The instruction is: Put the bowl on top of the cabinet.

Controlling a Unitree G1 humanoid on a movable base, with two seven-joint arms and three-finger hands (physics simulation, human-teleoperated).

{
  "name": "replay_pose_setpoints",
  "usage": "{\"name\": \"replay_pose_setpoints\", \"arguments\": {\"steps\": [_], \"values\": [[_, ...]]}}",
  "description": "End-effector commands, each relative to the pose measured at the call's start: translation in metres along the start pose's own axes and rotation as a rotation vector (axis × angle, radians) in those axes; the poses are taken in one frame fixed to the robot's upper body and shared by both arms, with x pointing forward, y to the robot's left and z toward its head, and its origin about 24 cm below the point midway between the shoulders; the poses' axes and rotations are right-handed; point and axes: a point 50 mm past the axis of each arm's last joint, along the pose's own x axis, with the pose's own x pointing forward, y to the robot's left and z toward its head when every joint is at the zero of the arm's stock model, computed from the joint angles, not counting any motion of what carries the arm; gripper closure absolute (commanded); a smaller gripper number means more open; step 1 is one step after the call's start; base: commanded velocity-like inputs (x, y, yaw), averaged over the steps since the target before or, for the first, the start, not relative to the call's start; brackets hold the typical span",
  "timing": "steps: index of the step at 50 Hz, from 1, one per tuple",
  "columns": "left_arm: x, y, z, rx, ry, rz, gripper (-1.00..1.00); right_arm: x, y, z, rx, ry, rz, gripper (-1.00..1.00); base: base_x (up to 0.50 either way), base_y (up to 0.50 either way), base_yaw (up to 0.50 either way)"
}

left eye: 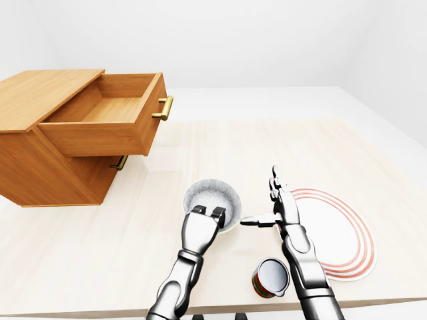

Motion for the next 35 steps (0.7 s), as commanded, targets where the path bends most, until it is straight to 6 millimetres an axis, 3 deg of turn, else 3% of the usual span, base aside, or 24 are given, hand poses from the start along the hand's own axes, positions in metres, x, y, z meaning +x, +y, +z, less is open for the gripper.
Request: {"name": "replay_pose_setpoints", "arguments": {"steps": [1, 8, 19, 35], "values": [[-0.001, 0.028, -0.013, -0.096, 0.101, 0.131, 0.9, -0.002, 0.0, 0.001, -0.001, -0.004, 0.002, -1.0, 0.0, 0.0, 0.0], [0.005, 0.05, -0.015, -0.145, 0.127, 0.239, 0.91, -0.003, 0.0, 0.003, -0.001, -0.007, 0.001, -1.0, 0.0, 0.0, 0.0], [0.006, 0.065, -0.015, -0.173, 0.134, 0.31, 0.9, -0.003, -0.001, 0.003, 0.0, -0.008, 0.001, -1.0, 0.0, 0.0, 0.0], [0.001, 0.14, 0.014, -0.344, 0.022, 0.568, 0.9, -0.005, -0.001, 0.005, 0.004, -0.013, 0.005, -1.0, 0.0, 0.0, 0.0]]}}
